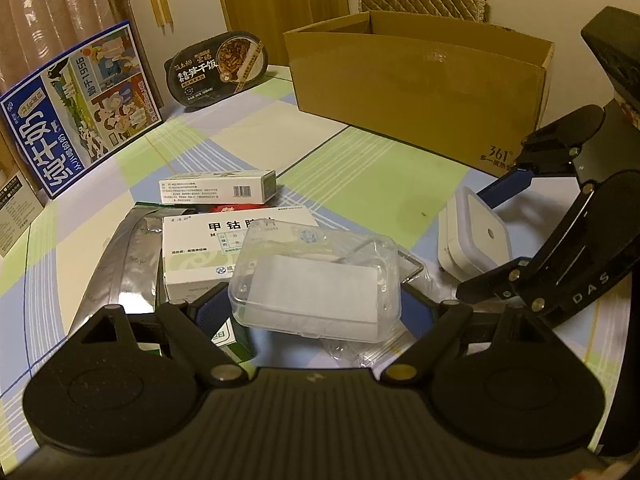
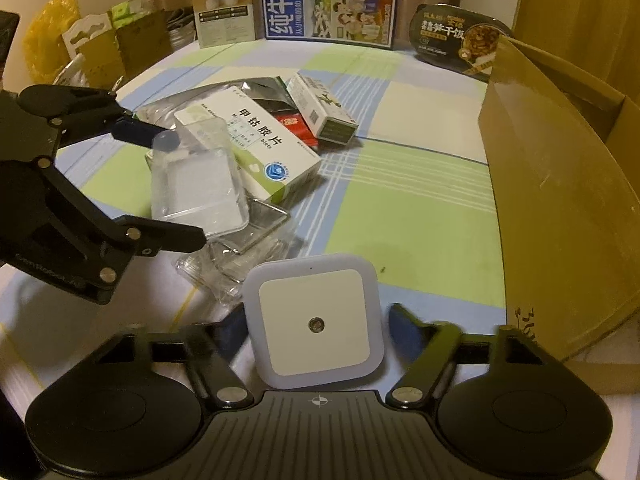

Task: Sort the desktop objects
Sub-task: 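Lift the clear box with the left tool while the right tool lifts the night-light, then carry both items over the cardboard box and open both tools to drop them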

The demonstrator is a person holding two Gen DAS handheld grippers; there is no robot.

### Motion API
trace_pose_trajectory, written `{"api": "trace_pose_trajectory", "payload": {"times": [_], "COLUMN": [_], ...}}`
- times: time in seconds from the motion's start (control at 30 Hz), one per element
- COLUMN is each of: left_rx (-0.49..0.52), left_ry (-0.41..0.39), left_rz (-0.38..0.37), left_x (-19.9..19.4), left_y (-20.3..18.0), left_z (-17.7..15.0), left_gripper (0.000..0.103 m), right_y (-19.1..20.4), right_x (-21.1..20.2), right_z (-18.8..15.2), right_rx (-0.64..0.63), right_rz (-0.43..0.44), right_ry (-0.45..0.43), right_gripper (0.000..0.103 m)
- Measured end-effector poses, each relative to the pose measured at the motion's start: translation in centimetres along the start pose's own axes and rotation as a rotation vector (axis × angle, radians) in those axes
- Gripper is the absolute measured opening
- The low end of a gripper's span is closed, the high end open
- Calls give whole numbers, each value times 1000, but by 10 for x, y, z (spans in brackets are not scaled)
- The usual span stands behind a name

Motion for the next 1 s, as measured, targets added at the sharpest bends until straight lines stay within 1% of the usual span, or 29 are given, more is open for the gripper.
{"api": "trace_pose_trajectory", "payload": {"times": [0.13, 0.27, 0.43, 0.5, 0.57, 0.67, 0.8, 0.9, 1.0], "left_rx": [6, 14, 9, -3, -19, -39, -42, -57, -88], "left_ry": [6, 6, 0, -2, -3, -13, -26, -50, -84], "left_rz": [6, 20, 18, 16, 26, 22, 42, 55, 74], "left_x": [3, 5, 6, 7, 6, 2, -6, -16, -27], "left_y": [-1, -1, -1, 0, 2, 3, 2, 1, 0], "left_z": [0, 1, 2, 4, 5, 8, 12, 19, 27], "left_gripper": [85, 88, 88, 83, 83, 83, 83, 83, 83], "right_y": [2, 1, 1, -1, -2, -4, -3, -5, -7], "right_x": [0, 0, -1, -3, -5, -9, -15, -23, -40], "right_z": [-1, -1, 0, 1, 3, 5, 12, 19, 34], "right_rx": [-13, -8, -5, 2, 8, 18, 18, 28, 34], "right_rz": [-7, -6, -7, -12, -23, -34, -50, -58, -71], "right_ry": [0, -1, -8, -16, -27, -49, -92, -129, -181], "right_gripper": [64, 64, 64, 64, 63, 63, 63, 63, 63]}}
Point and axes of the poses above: each gripper's, at about its wrist camera, not at the fingertips, and x roughly the way its jaws point, y to its left, z to its top, the point moved 6 cm from there along x, roughly the way its jaws point, and after that the axes turned 2 degrees about z, right-handed, at the moved point
